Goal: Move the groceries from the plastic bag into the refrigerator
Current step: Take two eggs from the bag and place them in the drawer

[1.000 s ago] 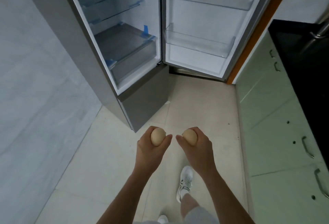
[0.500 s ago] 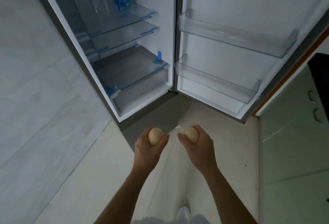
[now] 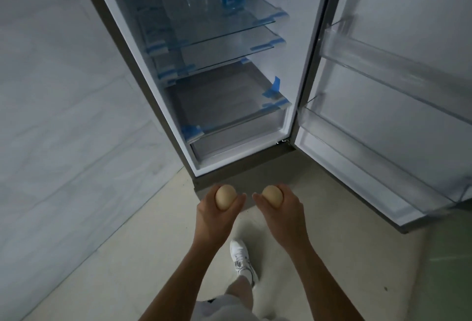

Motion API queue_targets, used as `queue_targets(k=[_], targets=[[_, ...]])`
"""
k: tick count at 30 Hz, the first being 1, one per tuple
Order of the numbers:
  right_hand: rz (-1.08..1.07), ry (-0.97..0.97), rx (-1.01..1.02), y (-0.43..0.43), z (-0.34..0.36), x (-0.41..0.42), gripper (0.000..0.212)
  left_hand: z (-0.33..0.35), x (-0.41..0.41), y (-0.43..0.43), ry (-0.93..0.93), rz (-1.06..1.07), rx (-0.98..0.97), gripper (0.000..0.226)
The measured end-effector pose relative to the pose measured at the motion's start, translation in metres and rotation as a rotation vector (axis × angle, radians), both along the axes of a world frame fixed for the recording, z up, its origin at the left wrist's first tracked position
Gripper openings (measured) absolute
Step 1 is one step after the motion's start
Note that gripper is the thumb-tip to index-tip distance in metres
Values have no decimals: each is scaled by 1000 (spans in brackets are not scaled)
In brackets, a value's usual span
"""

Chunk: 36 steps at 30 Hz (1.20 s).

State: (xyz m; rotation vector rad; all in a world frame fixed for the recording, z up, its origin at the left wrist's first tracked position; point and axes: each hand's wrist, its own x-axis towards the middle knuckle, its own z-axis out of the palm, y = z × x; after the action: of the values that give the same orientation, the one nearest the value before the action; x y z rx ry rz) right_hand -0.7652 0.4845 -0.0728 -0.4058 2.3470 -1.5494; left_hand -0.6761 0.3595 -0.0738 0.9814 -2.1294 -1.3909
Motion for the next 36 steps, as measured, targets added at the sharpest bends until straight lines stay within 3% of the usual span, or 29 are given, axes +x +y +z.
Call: queue_targets(k=[13,19,28,33,36], targets=[[128,-38,-20,-115,3,-126,23,-11,-112,-100,27,94,43,22],[135,-19,-24,-163,-1,-169,25,-12,-155,-142,-15,130,75,33],[163,-67,-16,-185,-16,-200,21,-24,-182,-163,14,174,183,51],[255,-78,0,-191,-23,-218,21,-29,-192,-165,44,154,279,41],[349,-141,57,-193,-27,-232,19,-39,-198,-168,30,120,331,54]])
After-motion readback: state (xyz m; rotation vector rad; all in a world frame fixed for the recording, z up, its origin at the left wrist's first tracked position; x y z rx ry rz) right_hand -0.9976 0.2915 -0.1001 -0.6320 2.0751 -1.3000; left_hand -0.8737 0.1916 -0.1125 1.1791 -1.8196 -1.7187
